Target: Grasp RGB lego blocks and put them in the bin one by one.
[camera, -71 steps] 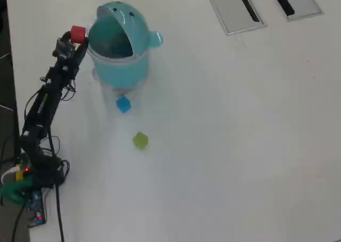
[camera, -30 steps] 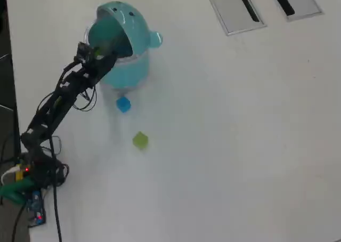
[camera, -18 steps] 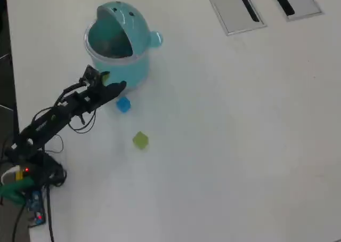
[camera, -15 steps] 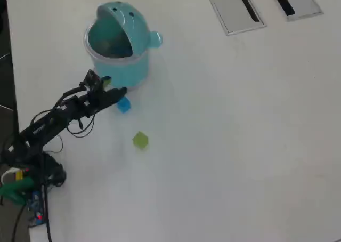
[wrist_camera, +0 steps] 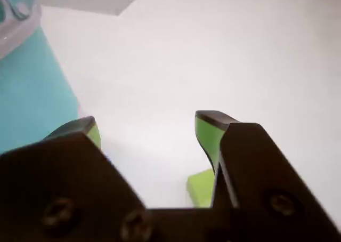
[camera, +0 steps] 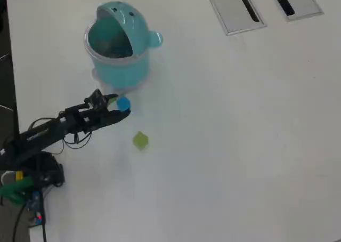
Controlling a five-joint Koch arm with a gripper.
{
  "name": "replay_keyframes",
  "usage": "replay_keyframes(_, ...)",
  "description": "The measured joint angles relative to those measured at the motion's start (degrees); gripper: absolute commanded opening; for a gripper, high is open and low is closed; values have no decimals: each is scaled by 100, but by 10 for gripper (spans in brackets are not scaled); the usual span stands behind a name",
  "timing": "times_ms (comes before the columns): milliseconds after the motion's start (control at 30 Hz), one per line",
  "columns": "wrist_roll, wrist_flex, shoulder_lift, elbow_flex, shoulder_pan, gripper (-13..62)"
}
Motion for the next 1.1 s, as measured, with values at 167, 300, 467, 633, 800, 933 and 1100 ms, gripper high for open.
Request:
replay_keyframes(167,-70,0,9,132,475,332)
replay_keyframes(300,-176,0,-158,360,659,332)
replay_keyframes(467,-176,0,-466,519,703,332)
replay_keyframes(633,-308,0,-668,694,659,339)
replay_keyframes(800,-343,0,-993,703,615,339)
replay_keyframes(933,-378,0,-1318,694,642,340)
replay_keyframes(1100,-466,-26,-1740,694,712,339)
